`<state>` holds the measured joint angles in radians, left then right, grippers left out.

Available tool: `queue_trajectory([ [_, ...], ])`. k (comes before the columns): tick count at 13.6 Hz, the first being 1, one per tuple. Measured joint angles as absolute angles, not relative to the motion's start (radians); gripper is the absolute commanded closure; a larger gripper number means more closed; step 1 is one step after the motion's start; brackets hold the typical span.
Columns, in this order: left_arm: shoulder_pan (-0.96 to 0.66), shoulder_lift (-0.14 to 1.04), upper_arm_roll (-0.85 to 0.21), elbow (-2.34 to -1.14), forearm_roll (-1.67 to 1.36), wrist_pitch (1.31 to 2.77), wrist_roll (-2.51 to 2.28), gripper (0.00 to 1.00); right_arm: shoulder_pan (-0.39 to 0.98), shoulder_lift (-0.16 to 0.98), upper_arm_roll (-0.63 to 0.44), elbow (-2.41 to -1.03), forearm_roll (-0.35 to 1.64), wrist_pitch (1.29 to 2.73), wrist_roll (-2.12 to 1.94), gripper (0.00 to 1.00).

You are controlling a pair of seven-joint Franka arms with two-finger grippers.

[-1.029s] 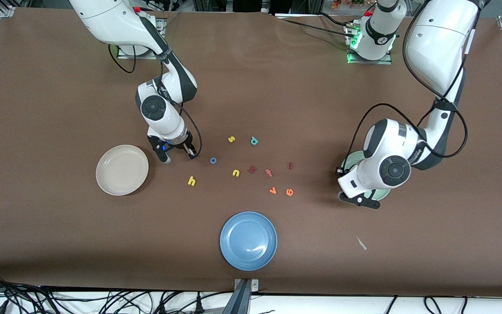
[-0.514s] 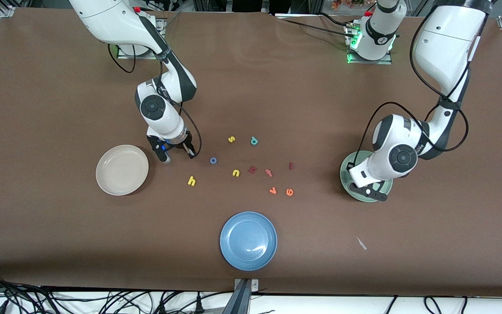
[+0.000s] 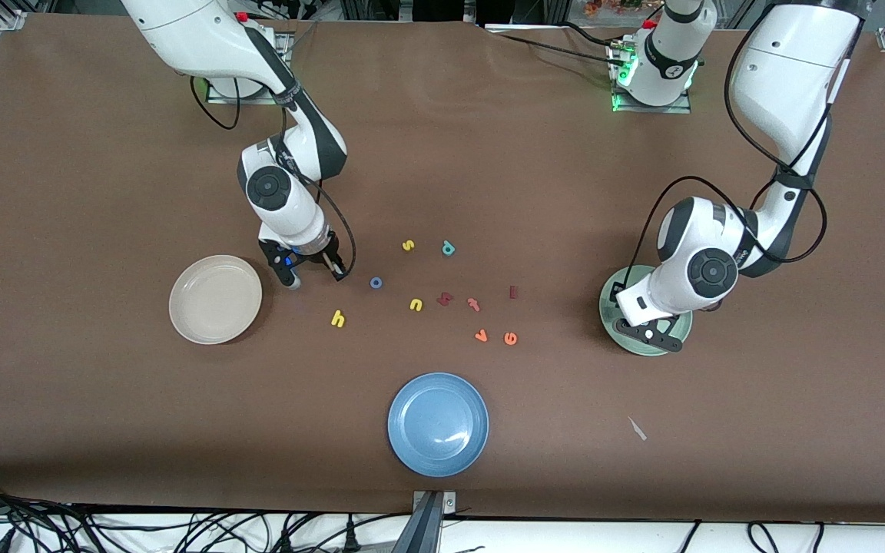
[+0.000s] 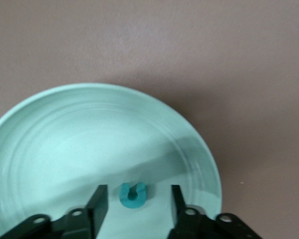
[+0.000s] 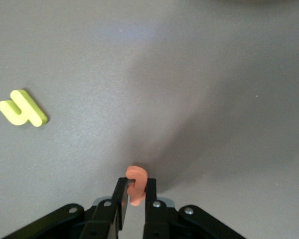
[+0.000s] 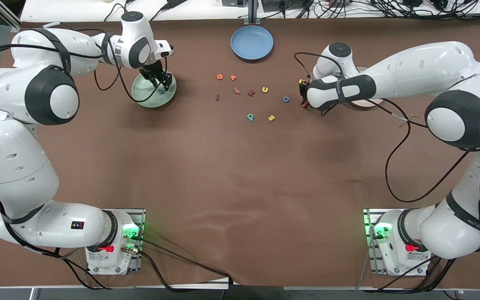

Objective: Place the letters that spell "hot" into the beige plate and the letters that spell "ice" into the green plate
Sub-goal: 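Drop the orange 2 on the beige plate while the left gripper reaches orange e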

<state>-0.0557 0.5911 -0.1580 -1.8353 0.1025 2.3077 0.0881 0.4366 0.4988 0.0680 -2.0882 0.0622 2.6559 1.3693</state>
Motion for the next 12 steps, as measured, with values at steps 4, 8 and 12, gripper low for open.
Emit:
queue_trajectory([
  [4, -0.057, 0.572, -0.192, -1.783, 0.102, 2.291, 0.087, 0.0, 0.437, 0.425, 0.049, -2.041, 0.059, 2.459, 1.115, 1.0],
  [8, -0.091, 0.582, -0.22, -1.691, 0.092, 2.273, 0.084, 0.0, 0.434, 0.328, -0.088, -2.04, 0.057, 2.283, 0.591, 1.0],
  [12, -0.174, 0.653, -0.222, -1.591, 0.09, 2.273, 0.03, 0.0, 0.422, 0.322, -0.232, -2.045, 0.059, 2.262, 0.142, 1.0],
])
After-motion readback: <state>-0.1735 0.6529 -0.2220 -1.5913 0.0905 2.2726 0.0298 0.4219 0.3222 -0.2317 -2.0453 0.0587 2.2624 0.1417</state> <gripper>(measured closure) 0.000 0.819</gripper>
